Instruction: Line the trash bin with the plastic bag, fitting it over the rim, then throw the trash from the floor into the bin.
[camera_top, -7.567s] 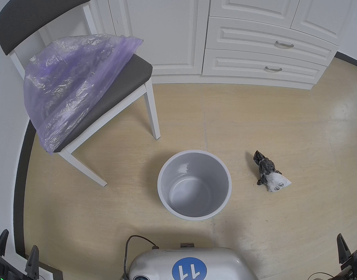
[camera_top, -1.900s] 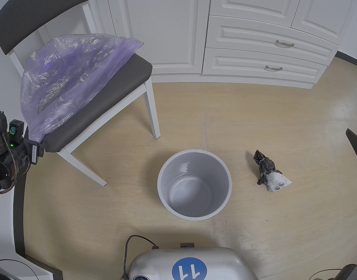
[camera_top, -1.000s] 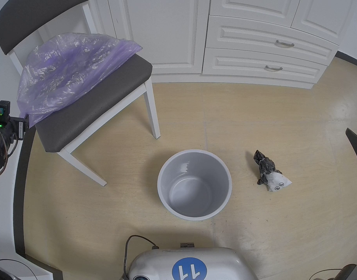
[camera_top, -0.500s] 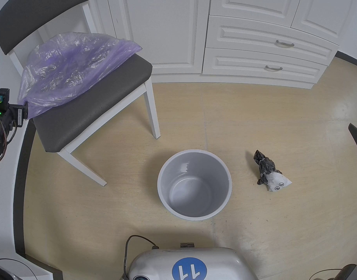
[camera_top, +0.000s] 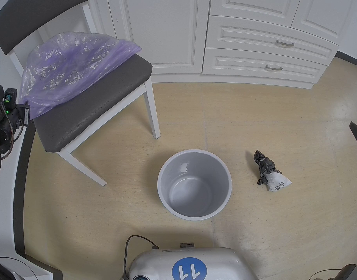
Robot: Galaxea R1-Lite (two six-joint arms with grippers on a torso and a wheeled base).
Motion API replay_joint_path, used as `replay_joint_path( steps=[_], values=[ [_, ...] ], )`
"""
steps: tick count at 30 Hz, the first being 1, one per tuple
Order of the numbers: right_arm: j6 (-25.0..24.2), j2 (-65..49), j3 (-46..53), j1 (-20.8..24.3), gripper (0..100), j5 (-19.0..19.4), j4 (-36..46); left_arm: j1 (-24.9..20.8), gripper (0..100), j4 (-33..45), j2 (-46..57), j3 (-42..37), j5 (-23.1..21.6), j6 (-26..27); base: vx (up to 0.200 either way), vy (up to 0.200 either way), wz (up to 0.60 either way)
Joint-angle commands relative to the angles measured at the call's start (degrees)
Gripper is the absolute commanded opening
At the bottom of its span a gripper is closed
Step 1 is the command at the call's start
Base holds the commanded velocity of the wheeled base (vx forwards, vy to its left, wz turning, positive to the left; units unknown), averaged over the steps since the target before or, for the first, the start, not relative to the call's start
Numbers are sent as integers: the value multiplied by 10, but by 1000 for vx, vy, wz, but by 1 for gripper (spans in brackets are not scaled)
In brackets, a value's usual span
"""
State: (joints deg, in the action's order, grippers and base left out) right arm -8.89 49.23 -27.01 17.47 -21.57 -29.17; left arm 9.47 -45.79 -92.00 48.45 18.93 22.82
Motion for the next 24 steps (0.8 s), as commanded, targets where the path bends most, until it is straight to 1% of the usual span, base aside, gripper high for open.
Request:
replay_joint_path(
  steps=[1, 3, 5, 6, 7, 8, 9, 11, 12, 13, 14, 15, 16, 17, 20, 21, 23, 24],
  values=[
    [0, -1, 0, 0, 100, 0, 0, -2, 0, 0, 2, -5, -2, -4, 0, 0, 0],
    [0, -1, 1, 0, 100, 0, -1, -8, 0, -4, 4, -6, -16, -9, 0, 0, 0],
    [0, 2, 4, 0, 100, 1, -1, -12, 0, -2, 17, -13, -52, -27, 0, 0, 0],
    [0, 2, 4, 0, 100, 1, -1, -12, 0, -2, 17, -13, -52, -27, 0, 0, 0],
    [0, 5, 7, 0, 100, 1, -1, -16, 0, 2, 37, -25, -81, -41, 0, 0, 0],
    [0, 5, 7, 0, 100, 1, -1, -16, 0, 2, 37, -25, -81, -41, 0, 0, 0],
    [-1, 10, 11, 0, 100, 2, -2, -26, 0, 3, 59, -45, -107, -53, 0, 0, 0],
    [-3, 14, 11, 0, 100, 2, -2, -30, 0, 3, 75, -62, -123, -64, 0, 0, 0],
    [-3, 16, 12, 0, 100, 2, -3, -33, 0, 3, 89, -75, -142, -74, 0, 0, 0],
    [-3, 16, 12, 0, 100, 2, -3, -33, 0, 3, 89, -75, -142, -74, 0, 0, 0],
    [-2, 18, 15, 0, 100, 2, -2, -38, 0, 3, 105, -88, -168, -89, 0, 0, 0],
    [-2, 18, 17, 1, 100, 2, -3, -39, 0, 3, 111, -92, -176, -94, 0, 0, 0],
    [-2, 24, 22, 1, 100, 2, -3, -46, 0, 3, 125, -98, -194, -105, 0, 0, 0],
    [-2, 24, 22, 1, 100, 2, -3, -46, 0, 3, 125, -98, -194, -105, 0, 0, 0],
    [-1, 40, 32, 9, 100, 1, -3, -82, 0, 17, 176, -104, -225, -131, 0, 0, 0],
    [-1, 41, 33, 11, 100, 1, -3, -84, 0, 18, 179, -104, -226, -131, 0, 0, 0],
    [-1, 45, 36, 43, 100, -5, -3, -119, 0, 55, 224, -103, -245, -135, 0, 0, 0],
    [-1, 45, 36, 43, 100, -5, -3, -119, 0, 55, 224, -103, -245, -135, 0, 0, 0]
  ],
)
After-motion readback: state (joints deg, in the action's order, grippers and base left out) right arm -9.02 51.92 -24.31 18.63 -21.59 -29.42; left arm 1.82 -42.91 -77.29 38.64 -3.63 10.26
